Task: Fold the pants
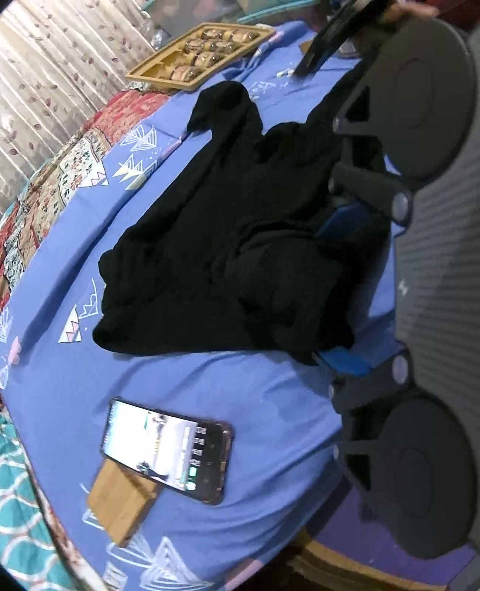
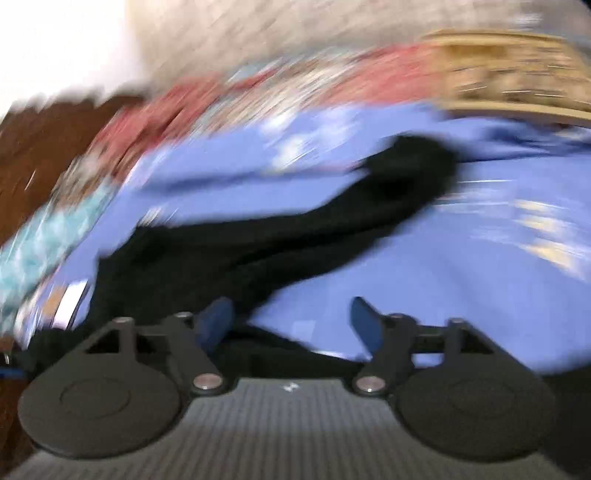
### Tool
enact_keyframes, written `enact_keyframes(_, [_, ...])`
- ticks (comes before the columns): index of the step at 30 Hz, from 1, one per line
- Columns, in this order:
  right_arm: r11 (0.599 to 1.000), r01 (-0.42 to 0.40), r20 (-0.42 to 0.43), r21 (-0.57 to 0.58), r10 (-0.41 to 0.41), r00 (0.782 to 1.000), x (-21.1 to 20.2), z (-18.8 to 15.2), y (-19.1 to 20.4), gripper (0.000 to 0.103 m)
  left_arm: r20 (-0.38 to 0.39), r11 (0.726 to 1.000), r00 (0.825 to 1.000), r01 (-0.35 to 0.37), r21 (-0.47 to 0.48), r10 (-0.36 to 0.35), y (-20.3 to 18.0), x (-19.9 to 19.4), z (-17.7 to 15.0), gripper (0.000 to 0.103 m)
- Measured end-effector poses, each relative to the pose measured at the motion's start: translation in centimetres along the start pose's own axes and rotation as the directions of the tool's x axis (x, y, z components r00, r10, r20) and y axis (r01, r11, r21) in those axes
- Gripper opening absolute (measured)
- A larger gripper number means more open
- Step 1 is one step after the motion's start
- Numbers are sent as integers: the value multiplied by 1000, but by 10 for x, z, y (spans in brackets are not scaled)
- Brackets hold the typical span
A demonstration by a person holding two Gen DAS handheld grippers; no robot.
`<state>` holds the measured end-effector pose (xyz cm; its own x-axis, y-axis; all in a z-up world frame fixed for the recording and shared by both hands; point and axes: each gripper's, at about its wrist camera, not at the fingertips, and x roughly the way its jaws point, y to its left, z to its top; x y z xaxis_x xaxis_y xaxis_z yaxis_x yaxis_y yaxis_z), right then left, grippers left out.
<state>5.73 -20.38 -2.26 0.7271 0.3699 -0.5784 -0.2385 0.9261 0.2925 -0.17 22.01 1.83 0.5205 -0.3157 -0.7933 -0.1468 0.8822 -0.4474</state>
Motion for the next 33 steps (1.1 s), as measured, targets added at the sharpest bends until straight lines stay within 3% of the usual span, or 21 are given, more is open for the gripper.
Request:
enact_keyframes(1, [1000,-9,-55,-30,7,998,24,4,11,78,0,1000,1000,8,-13,-8,3,0,-2,65])
enact_keyframes(2, [998,-24,-118,-52,18,993,46,5,21,67,5,1000,1000,15,-22,-15,6,-1,-3,65])
enact_keyframes(3, [996,-42,-179,-81,27,983,65,7,27,44,12,999,1000,23,-32,-23,9,-3,-3,65])
enact_keyframes(4, [990,-31,-230,-137,-1,973,82,8,36,10,17,999,999,30,-39,-29,10,-4,-3,65])
enact_keyframes(5, [980,31,-224,-194,-75,972,89,13,43,8,21,998,999,38,-41,-37,11,-5,-2,65])
enact_keyframes(7, [968,151,-90,-198,-172,981,84,38,39,8,29,999,999,41,-33,-40,11,-6,-1,65])
enact_keyframes(9, [970,227,11,-81,-227,974,68,64,19,19,28,999,999,44,-23,-43,9,-5,2,65])
enact_keyframes(10, [962,271,68,-28,-269,961,57,71,11,36,27,998,998,52,-21,-52,8,-5,3,65])
enact_keyframes(11, [947,322,106,0,-320,942,45,74,6,65,31,998,998,57,-20,-56,7,-5,4,66])
enact_keyframes(12, [939,344,121,15,-343,931,34,74,-1,72,38,998,997,65,-19,-64,5,-6,4,66])
enact_keyframes(15, [954,293,144,69,-300,943,-10,51,-22,68,50,994,994,102,-35,-100,4,-6,1,79])
enact_keyframes(20, [947,275,176,165,-302,937,-89,-30,-57,68,-15,988,990,137,-70,-138,4,9,-2,79])
enact_keyframes(22, [929,304,173,213,-342,924,-115,-62,-73,68,-54,987,988,139,-86,-144,3,19,-2,80])
enact_keyframes(25, [879,359,148,314,-419,896,-146,-101,-100,68,-98,985,984,140,-103,-150,-3,34,-2,91])
enact_keyframes(28, [779,428,90,457,-520,850,-172,-130,-133,68,-109,985,982,146,-93,-156,-14,42,3,92])
enact_keyframes(30, [715,391,88,580,-532,842,-183,-139,-157,68,-105,982,979,166,-85,-175,-24,45,5,92])
enact_keyframes(31, [687,375,91,622,-540,837,-183,-142,-167,68,-102,983,980,164,-82,-172,-29,47,6,90])
enact_keyframes(33, [643,360,104,676,-567,817,-180,-143,-183,67,-107,988,984,134,-74,-142,-36,54,7,61])
